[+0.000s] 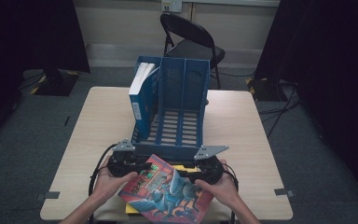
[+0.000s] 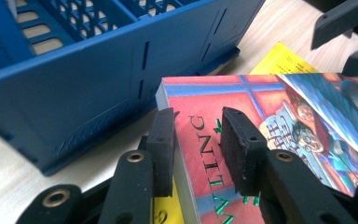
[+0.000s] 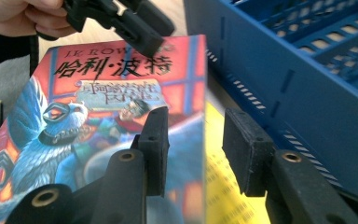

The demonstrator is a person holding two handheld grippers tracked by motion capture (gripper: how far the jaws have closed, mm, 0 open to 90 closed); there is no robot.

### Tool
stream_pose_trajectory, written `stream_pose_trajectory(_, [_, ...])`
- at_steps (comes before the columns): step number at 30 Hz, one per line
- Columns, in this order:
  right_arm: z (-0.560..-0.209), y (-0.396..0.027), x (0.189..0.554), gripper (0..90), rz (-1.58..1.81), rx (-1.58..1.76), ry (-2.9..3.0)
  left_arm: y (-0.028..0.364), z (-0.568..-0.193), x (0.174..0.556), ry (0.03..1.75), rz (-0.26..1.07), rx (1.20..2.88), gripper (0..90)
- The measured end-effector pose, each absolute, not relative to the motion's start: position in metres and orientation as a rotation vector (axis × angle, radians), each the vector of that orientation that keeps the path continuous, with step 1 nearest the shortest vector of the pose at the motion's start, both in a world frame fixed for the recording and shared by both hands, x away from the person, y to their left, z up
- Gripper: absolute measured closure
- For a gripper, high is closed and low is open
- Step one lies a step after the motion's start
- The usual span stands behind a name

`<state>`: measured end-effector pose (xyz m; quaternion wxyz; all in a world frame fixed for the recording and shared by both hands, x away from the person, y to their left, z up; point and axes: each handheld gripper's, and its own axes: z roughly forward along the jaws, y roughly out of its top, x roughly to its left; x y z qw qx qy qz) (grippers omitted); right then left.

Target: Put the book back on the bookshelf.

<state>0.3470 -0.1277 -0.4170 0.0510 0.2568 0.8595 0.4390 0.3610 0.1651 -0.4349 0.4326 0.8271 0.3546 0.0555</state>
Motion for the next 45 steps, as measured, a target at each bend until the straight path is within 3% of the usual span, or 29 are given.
stream_pose_trajectory(6, [-0.427, -0.123, 0.347, 54.6, 1.292, 0.785, 2.651, 0.145, -0.432, 0.364, 0.857, 0.157, 2.096, 66.1])
stream_pose_trajectory(10, [-0.432, -0.122, 0.347, 55.4, 1.310, 0.793, 2.665, 0.142, -0.432, 0.366, 0.871, 0.135, 2.088, 65.8])
stream_pose_trajectory(16, [-0.435, -0.123, 0.346, 57.5, 1.344, 0.817, 2.663, 0.159, -0.432, 0.353, 0.895, 0.082, 2.083, 64.0])
stream_pose_trajectory(22, [-0.435, -0.123, 0.347, 57.5, 1.341, 0.820, 2.666, 0.182, -0.434, 0.326, 0.888, 0.109, 2.061, 63.0])
stream_pose_trajectory(43, [-0.434, -0.134, 0.329, 56.9, 1.317, 0.866, 2.614, 0.150, -0.431, 0.354, 0.848, 0.129, 2.110, 71.7])
stream_pose_trajectory(45, [-0.434, -0.133, 0.330, 52.5, 1.317, 0.861, 2.621, 0.151, -0.432, 0.356, 0.854, 0.104, 2.097, 72.0])
